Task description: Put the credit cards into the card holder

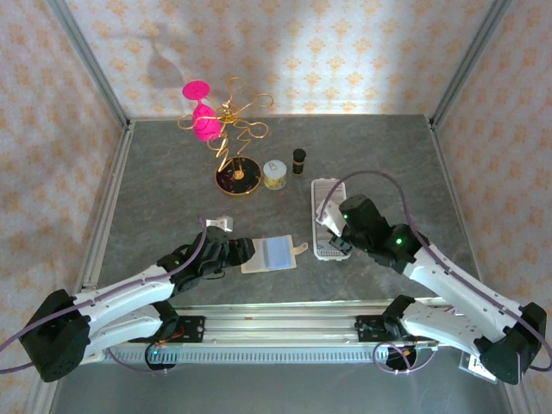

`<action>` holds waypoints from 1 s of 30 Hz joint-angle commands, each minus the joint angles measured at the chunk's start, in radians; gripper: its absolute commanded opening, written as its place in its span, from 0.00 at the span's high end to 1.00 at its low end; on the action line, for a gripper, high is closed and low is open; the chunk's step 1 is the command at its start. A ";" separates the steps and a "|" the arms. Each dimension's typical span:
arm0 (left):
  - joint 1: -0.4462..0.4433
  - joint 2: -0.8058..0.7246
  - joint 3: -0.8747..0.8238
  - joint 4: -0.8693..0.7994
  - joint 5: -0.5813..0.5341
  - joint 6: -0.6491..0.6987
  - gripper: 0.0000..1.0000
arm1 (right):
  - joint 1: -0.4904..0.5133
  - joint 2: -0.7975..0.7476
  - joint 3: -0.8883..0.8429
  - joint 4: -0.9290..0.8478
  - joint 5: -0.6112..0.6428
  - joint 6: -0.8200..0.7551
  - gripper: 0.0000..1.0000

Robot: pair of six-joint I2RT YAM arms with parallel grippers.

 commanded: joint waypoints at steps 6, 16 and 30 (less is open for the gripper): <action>-0.004 -0.016 -0.032 0.069 0.036 0.033 0.52 | -0.003 0.081 -0.072 -0.054 0.047 -0.277 1.00; -0.004 -0.019 -0.071 0.109 0.049 0.023 0.52 | -0.003 0.161 -0.060 -0.072 -0.007 -0.316 1.00; -0.004 -0.019 -0.081 0.117 0.044 0.015 0.52 | -0.003 0.187 -0.068 -0.067 -0.017 -0.370 1.00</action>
